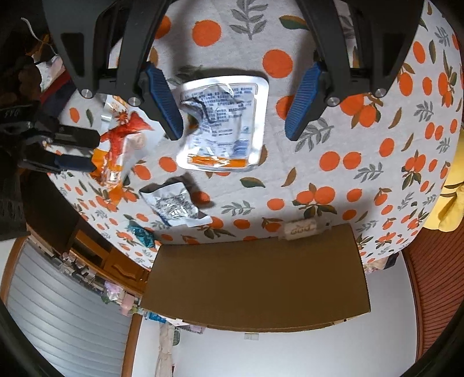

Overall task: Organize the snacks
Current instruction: 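Grasp the silver foil packet with left tool while right tool grasps the orange chicken-feet pouch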

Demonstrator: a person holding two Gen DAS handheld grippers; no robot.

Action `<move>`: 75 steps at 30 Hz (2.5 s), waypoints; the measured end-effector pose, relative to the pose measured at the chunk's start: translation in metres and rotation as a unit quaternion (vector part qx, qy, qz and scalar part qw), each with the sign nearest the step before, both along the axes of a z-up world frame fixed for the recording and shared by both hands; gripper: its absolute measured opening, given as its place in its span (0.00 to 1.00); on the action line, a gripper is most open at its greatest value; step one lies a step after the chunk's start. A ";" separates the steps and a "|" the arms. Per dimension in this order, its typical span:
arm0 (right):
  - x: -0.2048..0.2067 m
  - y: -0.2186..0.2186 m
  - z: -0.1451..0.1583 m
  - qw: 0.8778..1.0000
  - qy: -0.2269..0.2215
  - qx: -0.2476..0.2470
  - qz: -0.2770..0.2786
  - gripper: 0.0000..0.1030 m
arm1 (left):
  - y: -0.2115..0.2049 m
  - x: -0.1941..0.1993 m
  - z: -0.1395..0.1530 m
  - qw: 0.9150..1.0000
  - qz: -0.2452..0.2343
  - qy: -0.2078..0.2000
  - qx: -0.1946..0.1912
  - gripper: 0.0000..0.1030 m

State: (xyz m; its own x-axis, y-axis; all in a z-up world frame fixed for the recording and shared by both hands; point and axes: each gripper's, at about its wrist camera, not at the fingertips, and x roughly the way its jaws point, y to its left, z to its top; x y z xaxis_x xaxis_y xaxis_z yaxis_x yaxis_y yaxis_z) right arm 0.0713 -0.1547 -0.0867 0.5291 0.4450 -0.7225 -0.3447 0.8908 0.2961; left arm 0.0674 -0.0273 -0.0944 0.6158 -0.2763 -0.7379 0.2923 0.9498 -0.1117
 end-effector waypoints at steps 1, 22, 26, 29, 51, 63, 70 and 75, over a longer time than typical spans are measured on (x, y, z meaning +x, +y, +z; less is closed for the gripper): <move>0.002 0.001 0.000 1.000 -0.001 0.000 -0.001 0.70 | 0.000 0.001 -0.002 1.000 0.000 0.002 0.004 0.71; 0.047 0.035 0.002 0.998 -0.008 -0.063 -0.017 0.73 | 0.011 0.027 -0.006 1.000 0.007 0.007 0.024 0.70; 0.052 0.036 0.004 0.997 -0.012 -0.074 -0.018 0.74 | 0.010 0.035 -0.007 1.000 0.004 0.009 0.028 0.69; 0.050 0.032 0.006 0.997 -0.010 -0.070 -0.024 0.74 | 0.011 0.036 -0.006 0.999 0.010 0.004 0.032 0.55; 0.046 0.036 0.002 0.999 0.023 -0.012 -0.021 0.74 | 0.017 0.034 -0.006 1.000 0.007 0.000 0.012 0.54; 0.077 0.047 0.003 0.998 0.017 -0.045 -0.039 0.75 | 0.016 0.034 -0.006 1.000 0.007 -0.002 0.016 0.54; 0.069 0.067 -0.004 0.990 -0.020 -0.139 -0.008 0.75 | 0.018 0.034 -0.006 1.000 0.009 -0.004 0.011 0.54; 0.062 0.066 -0.008 0.986 -0.039 -0.162 -0.003 0.74 | 0.021 0.032 -0.005 1.000 0.011 -0.006 0.004 0.54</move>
State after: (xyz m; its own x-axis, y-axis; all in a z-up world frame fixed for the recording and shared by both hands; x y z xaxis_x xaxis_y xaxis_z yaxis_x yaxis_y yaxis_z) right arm 0.1332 -0.0885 -0.0942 0.5898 0.1948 -0.7837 -0.3501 0.9362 -0.0308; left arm 0.0997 -0.0067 -0.0993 0.6305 -0.2567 -0.7325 0.2722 0.9569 -0.1011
